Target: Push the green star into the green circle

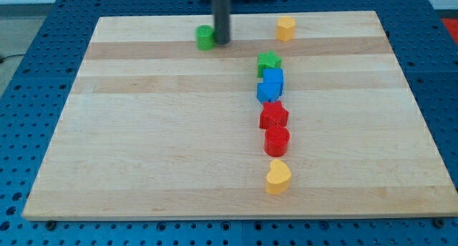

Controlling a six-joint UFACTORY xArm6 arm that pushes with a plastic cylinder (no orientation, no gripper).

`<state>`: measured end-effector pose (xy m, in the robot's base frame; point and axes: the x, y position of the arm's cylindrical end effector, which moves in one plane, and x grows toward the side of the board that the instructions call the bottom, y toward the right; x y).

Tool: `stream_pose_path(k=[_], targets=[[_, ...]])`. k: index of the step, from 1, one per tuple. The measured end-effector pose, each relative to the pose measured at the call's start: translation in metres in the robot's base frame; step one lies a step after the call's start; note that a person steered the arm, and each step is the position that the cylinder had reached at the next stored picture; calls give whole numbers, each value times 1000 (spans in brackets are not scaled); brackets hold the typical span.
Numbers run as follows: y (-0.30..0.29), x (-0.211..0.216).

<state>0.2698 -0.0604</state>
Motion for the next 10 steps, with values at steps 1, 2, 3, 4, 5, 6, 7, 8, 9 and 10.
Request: stream_pose_path(k=[1, 2, 3, 4, 5, 6, 7, 8, 9, 10], targets=[[-7, -35], [73, -20], [91, 29], [166, 37], [193, 71], [146, 114], [91, 83], [94, 86], [119, 61], [53, 48]])
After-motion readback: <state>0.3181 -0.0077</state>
